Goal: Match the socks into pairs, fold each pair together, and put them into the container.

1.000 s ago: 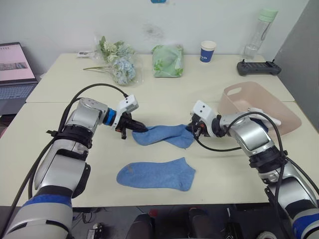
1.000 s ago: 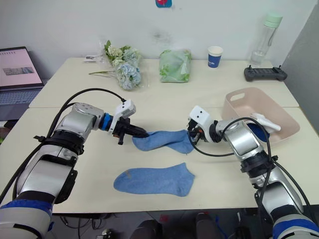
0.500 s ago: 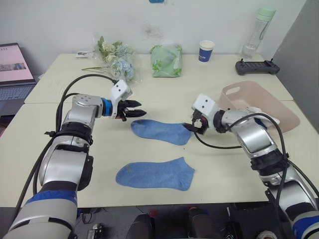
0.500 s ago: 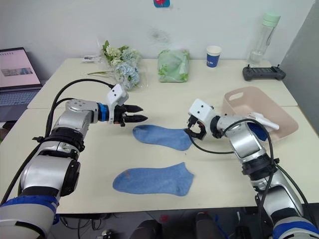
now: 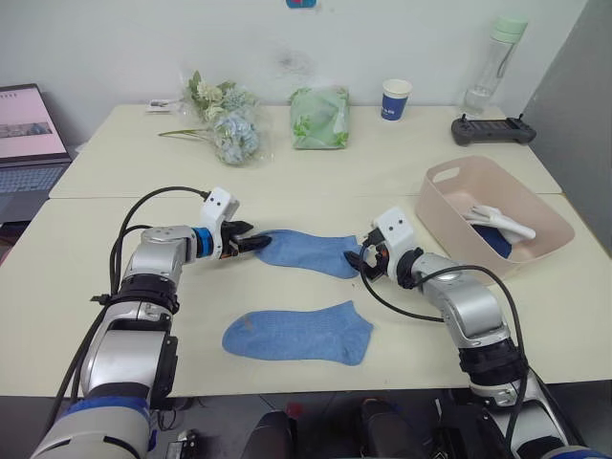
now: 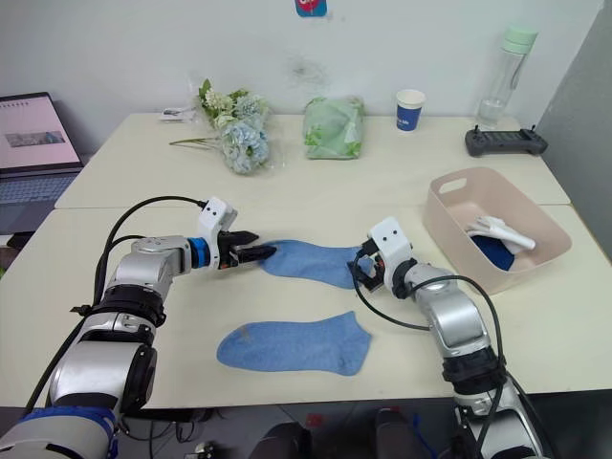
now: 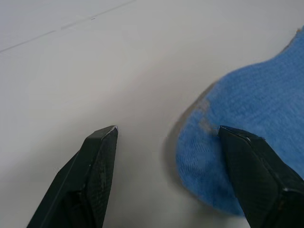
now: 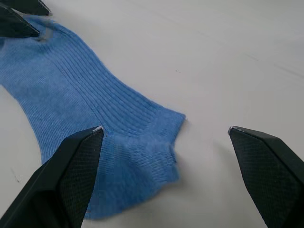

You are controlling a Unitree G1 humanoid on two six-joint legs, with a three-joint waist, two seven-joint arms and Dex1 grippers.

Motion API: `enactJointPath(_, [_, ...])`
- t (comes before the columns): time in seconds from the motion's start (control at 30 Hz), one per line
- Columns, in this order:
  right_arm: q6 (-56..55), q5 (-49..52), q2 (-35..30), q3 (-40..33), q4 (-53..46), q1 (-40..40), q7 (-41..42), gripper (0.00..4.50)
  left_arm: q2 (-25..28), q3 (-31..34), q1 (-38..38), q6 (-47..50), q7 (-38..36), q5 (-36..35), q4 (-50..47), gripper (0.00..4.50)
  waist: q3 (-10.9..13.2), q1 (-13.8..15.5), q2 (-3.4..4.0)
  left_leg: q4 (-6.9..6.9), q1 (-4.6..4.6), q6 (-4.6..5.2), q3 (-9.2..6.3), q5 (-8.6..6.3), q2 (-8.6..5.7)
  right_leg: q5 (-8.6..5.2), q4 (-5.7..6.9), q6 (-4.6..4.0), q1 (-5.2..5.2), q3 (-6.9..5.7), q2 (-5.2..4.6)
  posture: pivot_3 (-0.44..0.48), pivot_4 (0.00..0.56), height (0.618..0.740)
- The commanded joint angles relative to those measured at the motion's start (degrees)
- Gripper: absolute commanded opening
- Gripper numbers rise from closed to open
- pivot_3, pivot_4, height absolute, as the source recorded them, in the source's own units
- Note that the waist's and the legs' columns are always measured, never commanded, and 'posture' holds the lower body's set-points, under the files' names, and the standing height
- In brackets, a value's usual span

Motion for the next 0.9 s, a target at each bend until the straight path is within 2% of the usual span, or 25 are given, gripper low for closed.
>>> enactJointPath(0.03, [-0.2,0.5,0.3,-1.0,1.2,0.6,-0.8,4.32,-0.6,-1.6,0.3,1.3,0.6,1.6,-1.0,2.87,0.0,0.0,0.0,0.0,0.0,0.0,0.0,0.0,0.0,0.0,0.0,0.0,0.0,0.01,0.0,0.0,0.15,0.74])
enactJointPath(0.1, [0.0,0.7,0.4,-0.9,1.6,0.9,-0.7,3.9,-0.6,-2.7,1.1,1.3,-0.6,2.3,-2.0,2.27,0.0,0.0,0.0,-0.01,0.01,0.0,0.0,0.0,0.0,0.0,0.0,0.0,0.01,0.01,0.01,0.0,0.15,0.74])
enactJointPath(0.33, [0.0,1.3,1.3,-0.2,0.9,1.5,-0.7,1.37,-1.0,-2.8,3.5,3.9,-2.5,0.9,-8.0,0.04,0.0,0.0,0.01,-0.02,0.05,0.0,0.03,0.0,0.01,0.0,0.0,0.0,0.03,0.03,0.01,0.0,0.15,0.74])
enactJointPath(0.37, [-0.1,1.4,1.4,-0.1,0.8,1.4,-0.6,0.99,-1.1,-2.4,3.8,4.0,-2.5,0.5,-8.8,0.0,0.0,0.0,0.01,-0.02,0.04,0.0,0.02,0.0,0.01,0.0,0.0,0.0,0.03,0.02,0.01,0.0,0.15,0.74])
enactJointPath(0.4, [-0.2,1.5,1.5,-0.1,0.7,1.4,-0.7,0.85,-1.1,-1.9,4.0,4.4,-2.5,-0.1,-9.7,0.0,0.0,0.0,0.01,-0.02,0.05,0.0,0.02,0.0,0.01,0.0,-0.01,0.0,0.03,0.02,0.01,0.0,0.15,0.74])
enactJointPath(0.47, [-0.3,2.0,1.5,-0.3,0.1,1.2,-0.6,0.13,-0.9,-0.7,4.5,5.0,-2.3,-1.4,-11.9,0.0,0.0,0.0,0.01,-0.02,0.05,0.0,0.01,0.0,0.02,0.0,0.0,0.0,0.03,0.03,0.0,0.0,0.15,0.74])
enactJointPath(0.63, [1.8,5.9,1.4,-2.3,-5.9,1.6,0.9,0.06,1.7,3.9,6.3,10.1,-1.9,-6.3,-20.0,0.0,0.0,-0.2,0.01,-0.02,0.01,0.0,0.01,0.0,0.05,0.0,0.01,0.0,-0.01,0.03,0.0,0.0,0.15,0.74])
enactJointPath(0.73, [7.8,10.6,0.7,-4.1,-15.3,2.9,2.2,0.06,6.0,7.8,11.9,21.6,-3.6,-13.2,-35.1,0.0,0.0,-0.6,0.01,-0.04,-0.07,0.0,-0.04,-0.01,0.13,0.0,-0.01,0.0,-0.07,0.09,-0.02,0.0,0.15,0.74])
enactJointPath(0.8, [11.5,13.5,0.7,-5.5,-19.7,3.8,2.2,0.06,8.6,8.7,15.7,25.8,-4.2,-16.0,-42.6,0.0,0.0,-0.7,0.01,-0.13,-0.06,0.0,-0.09,-0.01,0.16,0.0,-0.02,0.0,-0.09,0.16,-0.01,0.0,0.15,0.74])
enactJointPath(0.9, [21.5,21.7,2.3,-10.7,-28.4,5.8,2.0,0.06,12.9,13.2,23.6,33.7,-3.8,-21.7,-54.7,0.0,0.0,-0.6,0.05,-0.16,0.01,0.01,-0.18,-0.01,0.19,-0.01,-0.02,-0.01,-0.03,0.2,-0.01,0.0,0.15,0.74])
